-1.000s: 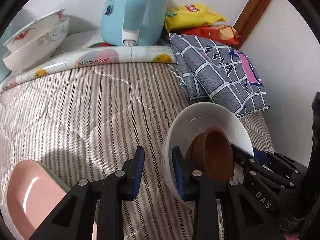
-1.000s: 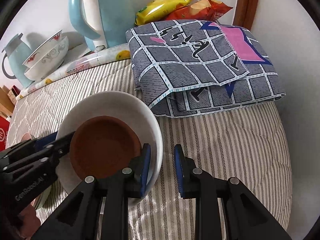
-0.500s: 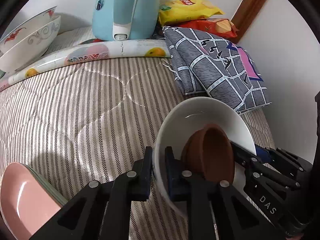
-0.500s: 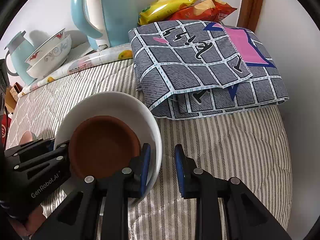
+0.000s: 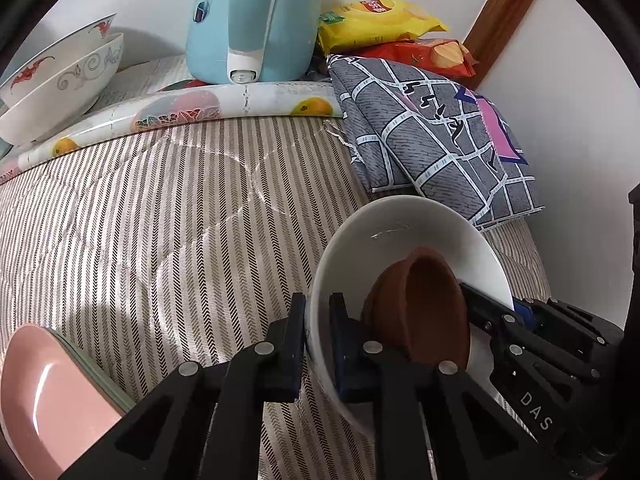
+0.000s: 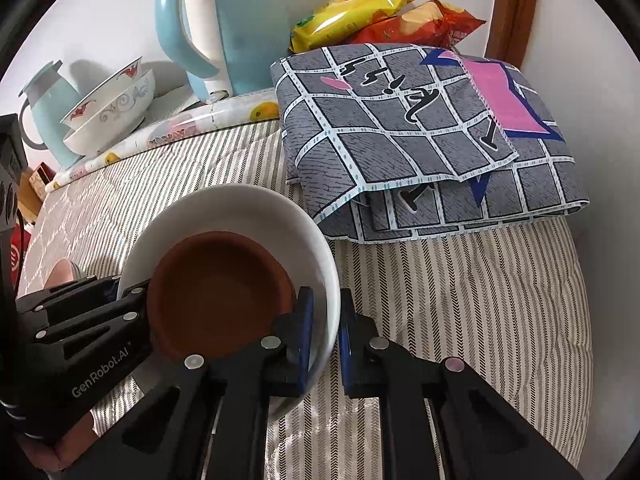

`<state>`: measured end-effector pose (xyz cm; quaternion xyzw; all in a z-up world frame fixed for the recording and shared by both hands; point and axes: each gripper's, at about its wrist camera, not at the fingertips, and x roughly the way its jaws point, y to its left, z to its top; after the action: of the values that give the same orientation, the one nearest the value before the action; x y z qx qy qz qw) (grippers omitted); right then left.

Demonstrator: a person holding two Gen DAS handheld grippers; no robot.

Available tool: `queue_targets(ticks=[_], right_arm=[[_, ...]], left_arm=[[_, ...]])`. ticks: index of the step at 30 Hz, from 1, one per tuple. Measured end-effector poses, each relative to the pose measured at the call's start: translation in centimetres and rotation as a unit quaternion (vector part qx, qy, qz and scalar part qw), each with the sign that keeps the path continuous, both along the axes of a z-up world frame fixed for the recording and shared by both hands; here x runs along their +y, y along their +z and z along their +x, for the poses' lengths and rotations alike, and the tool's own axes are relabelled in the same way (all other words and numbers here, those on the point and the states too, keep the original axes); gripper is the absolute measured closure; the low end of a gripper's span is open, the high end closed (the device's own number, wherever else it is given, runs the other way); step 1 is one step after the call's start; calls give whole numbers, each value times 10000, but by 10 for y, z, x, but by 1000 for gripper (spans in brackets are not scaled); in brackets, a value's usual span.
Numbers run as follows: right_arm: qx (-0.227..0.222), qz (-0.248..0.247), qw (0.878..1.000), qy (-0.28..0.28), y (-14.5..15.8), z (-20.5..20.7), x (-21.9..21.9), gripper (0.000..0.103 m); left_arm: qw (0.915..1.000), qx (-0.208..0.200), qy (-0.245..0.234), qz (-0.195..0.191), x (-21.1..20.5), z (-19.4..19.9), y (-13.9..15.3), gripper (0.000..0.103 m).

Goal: Organize plates and bowls
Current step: 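Lift the white bowl with both tools and carry it toward the plate stack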

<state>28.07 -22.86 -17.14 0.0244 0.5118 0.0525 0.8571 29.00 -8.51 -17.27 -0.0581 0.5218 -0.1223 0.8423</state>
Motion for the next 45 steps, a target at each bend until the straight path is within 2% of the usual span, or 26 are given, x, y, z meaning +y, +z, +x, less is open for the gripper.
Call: queue_targets(ticks=[8,24,45], right_arm=[[-154,40,9999,-31,1,-4,-1,92],[-210,105,9997,-61,3,-13,6,94],[-625,129,9980,12,42,-43,15,95]], left_arm=[[9999,-49,27,-137,4,-3,0,91],[9999,-101,69,-92,11,-18,9,91],[9987,-463,206,-94,22,-46,47,92]])
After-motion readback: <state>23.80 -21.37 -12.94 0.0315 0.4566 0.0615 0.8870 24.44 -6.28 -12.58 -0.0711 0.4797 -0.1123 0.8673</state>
